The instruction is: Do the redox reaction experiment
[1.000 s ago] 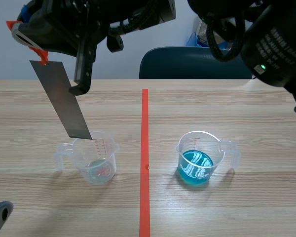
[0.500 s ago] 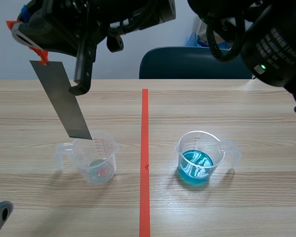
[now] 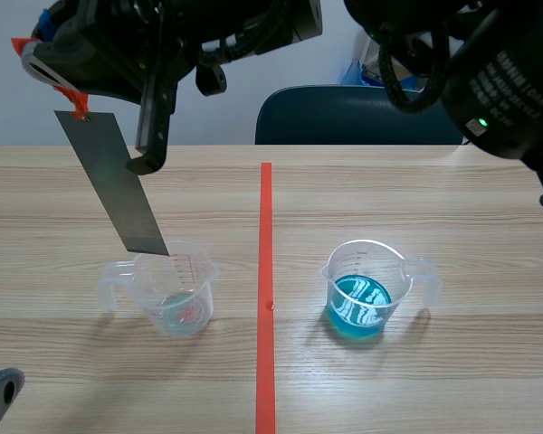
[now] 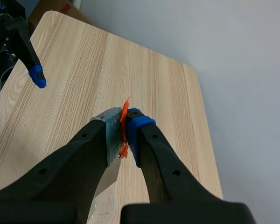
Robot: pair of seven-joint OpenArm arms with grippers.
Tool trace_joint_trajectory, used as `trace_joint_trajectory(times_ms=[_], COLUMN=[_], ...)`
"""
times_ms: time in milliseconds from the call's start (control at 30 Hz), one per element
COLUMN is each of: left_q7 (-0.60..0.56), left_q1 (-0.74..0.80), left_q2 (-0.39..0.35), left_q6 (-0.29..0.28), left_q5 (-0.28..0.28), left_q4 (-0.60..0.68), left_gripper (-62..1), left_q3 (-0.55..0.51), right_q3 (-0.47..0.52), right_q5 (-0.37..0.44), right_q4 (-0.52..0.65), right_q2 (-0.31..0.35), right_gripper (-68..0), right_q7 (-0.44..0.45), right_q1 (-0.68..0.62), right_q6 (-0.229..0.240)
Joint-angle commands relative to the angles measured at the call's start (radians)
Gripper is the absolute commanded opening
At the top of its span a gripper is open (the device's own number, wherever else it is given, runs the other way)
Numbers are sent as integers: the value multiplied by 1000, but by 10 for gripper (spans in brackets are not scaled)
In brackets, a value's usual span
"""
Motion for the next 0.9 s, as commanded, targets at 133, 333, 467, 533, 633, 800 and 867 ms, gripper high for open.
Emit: trace_joint_trajectory(times_ms=[133,333,467,533,633,800,867], left_q7=[-14,-14,-14,-14,-14,-14,-14], left_q1=[-5,-5,-5,-5,-5,-5,-5], left_q2=[3,3,3,3,3,3,3], left_q6=[-1,-1,-1,-1,-1,-1,-1], left_q5=[-4,-4,-4,-4,-4,-4,-4], left_q4=[16,16,16,16,16,16,16], left_gripper=[14,14,14,14,14,14,14], left_q3=[-2,-2,-2,-2,-2,-2,-2], right_q3=[8,8,8,8,8,8,8], right_q5=[7,6,3,3,-10,-44,-49], right_q4=[10,10,0,-18,-56,-105,-124], right_q2=[-3,-3,-3,-3,-3,-3,-3], right_gripper=[-669,-669,-669,-669,-669,-669,-669], right_q7=[12,12,13,21,54,103,128], right_q1=[26,25,25,25,25,25,23], right_q6=[6,6,6,6,6,6,6])
